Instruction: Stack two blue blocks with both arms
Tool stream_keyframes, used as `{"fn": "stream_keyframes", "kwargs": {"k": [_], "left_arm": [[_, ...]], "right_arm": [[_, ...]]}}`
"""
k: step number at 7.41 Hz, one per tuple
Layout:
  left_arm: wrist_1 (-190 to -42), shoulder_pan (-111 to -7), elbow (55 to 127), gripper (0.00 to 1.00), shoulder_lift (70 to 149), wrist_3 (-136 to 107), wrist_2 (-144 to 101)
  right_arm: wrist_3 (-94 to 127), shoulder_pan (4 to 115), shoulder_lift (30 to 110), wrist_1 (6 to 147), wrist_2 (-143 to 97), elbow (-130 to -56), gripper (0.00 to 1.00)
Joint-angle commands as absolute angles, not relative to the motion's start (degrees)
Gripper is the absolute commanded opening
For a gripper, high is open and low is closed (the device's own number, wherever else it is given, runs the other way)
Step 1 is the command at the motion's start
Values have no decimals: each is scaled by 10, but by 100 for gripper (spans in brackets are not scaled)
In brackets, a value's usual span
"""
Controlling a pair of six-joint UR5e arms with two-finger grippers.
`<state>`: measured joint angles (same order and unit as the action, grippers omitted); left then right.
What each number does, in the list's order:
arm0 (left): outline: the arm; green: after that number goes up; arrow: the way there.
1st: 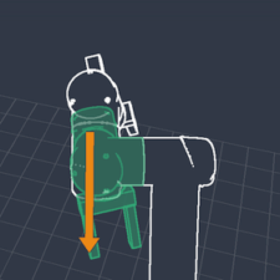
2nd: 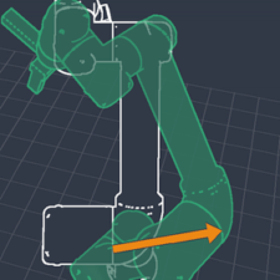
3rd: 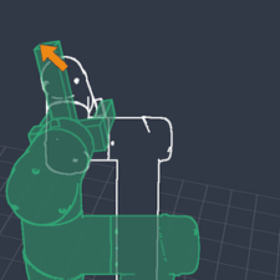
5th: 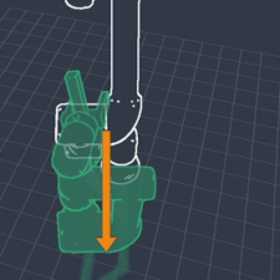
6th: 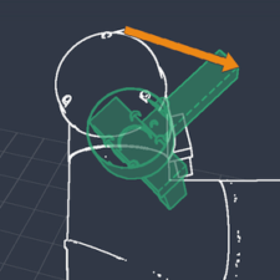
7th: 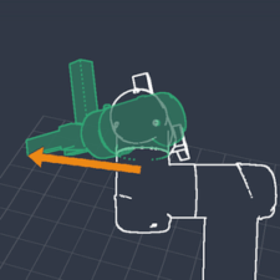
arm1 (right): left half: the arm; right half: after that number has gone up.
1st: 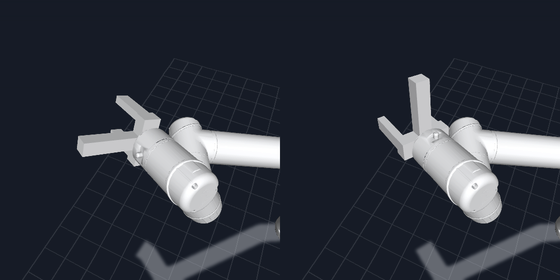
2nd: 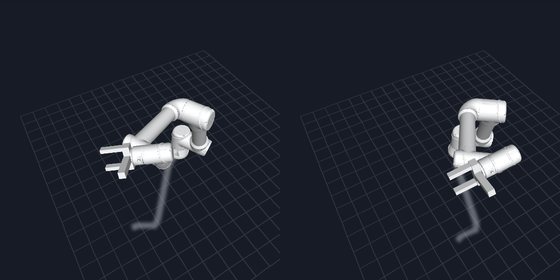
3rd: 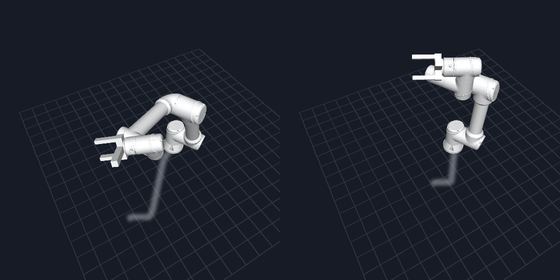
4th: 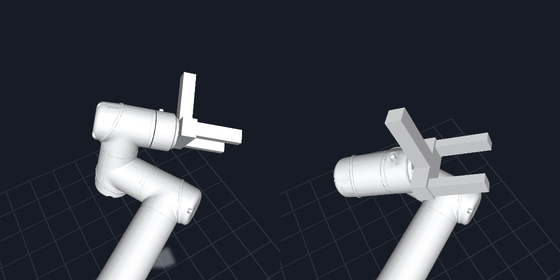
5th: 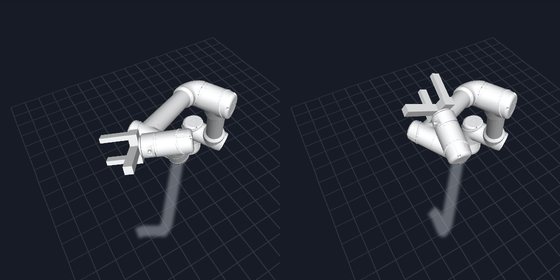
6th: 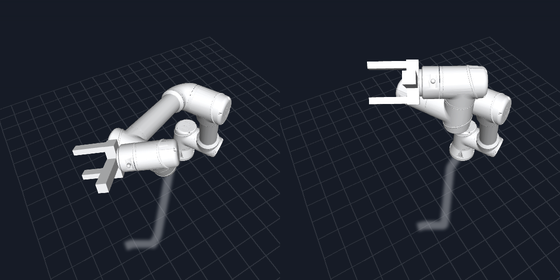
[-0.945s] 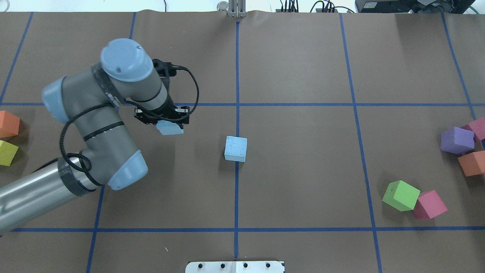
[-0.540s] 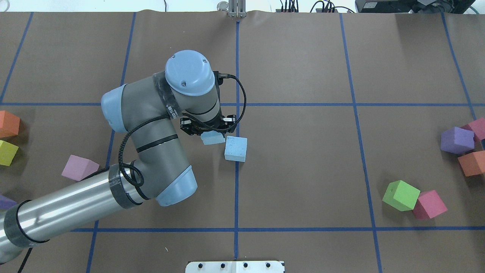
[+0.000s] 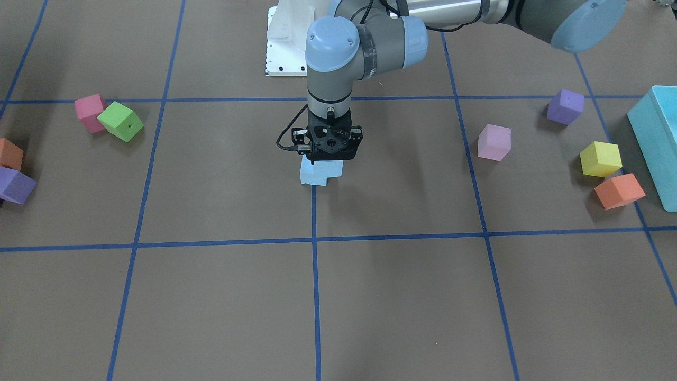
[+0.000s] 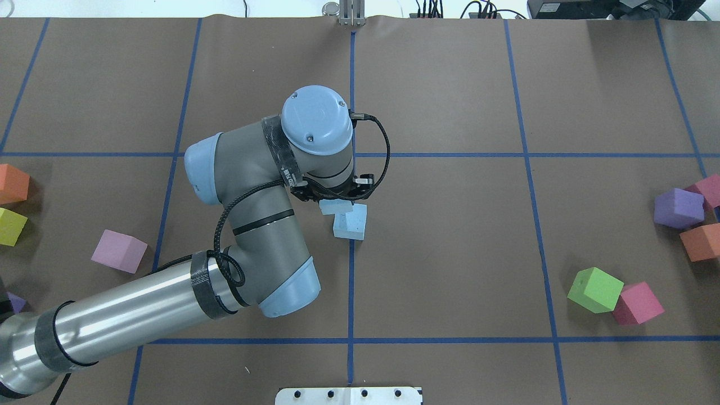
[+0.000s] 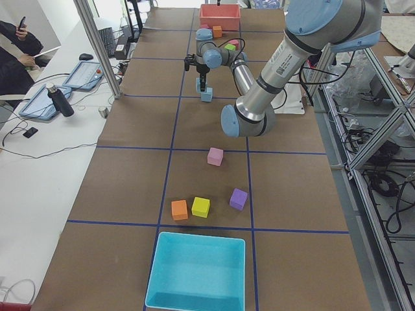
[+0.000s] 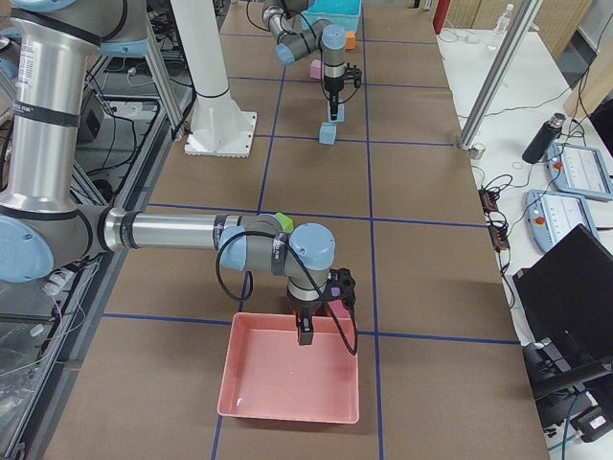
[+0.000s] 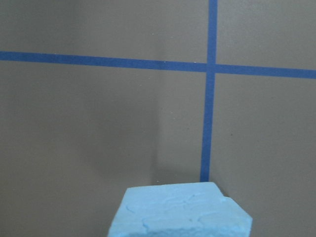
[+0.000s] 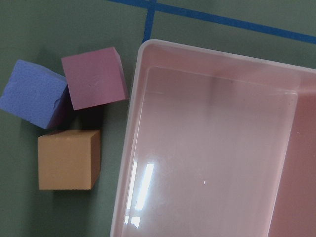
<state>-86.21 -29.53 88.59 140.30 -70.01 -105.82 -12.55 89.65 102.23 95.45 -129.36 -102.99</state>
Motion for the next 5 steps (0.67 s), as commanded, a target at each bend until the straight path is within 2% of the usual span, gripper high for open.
{"fn": "stream_keyframes", "kwargs": {"k": [1,5], "left_arm": [[-861,-286,886,0,1411,-689,-1042],[-855,-280,883,0,1412,-609,-1045]], "right_arm": [[-125,896,1022,954,-1294,-1031,100],[-126,896,1022,954,-1294,-1030,100]]}}
